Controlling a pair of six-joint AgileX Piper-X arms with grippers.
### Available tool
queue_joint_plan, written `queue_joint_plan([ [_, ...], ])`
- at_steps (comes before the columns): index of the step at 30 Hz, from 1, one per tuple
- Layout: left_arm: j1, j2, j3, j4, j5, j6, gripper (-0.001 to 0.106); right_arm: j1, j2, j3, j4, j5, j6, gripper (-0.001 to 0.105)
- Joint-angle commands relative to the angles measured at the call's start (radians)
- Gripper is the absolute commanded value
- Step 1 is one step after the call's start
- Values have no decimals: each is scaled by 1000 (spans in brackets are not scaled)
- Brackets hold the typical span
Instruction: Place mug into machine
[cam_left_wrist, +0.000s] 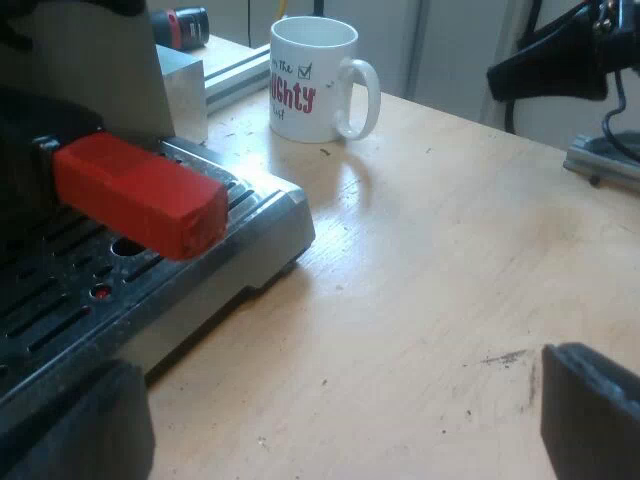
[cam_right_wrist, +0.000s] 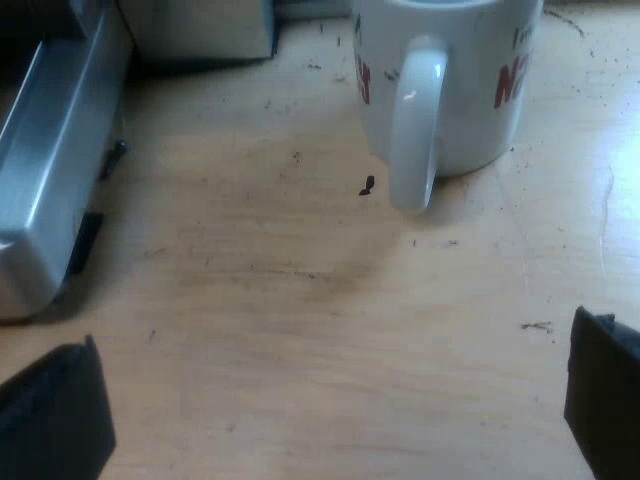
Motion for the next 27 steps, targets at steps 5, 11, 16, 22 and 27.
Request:
queue_joint_plan([
  [5,-3,3,-2,-25,10,-15,81,3,84,106,-298,87,-19,93],
  [11,-3,3,-2,-25,10,-15,81,3,286,112,-478,93,-19,93],
  [16,-3,3,-2,-25,10,-15,81,3,457,112,-682,93,-19,93],
  [22,-3,3,-2,-25,10,-15,81,3,749,109,-981,118,-19,93],
  [27,-3,3,-2,-25,10,-15,81,0,934,104,-1167,178,-19,93],
])
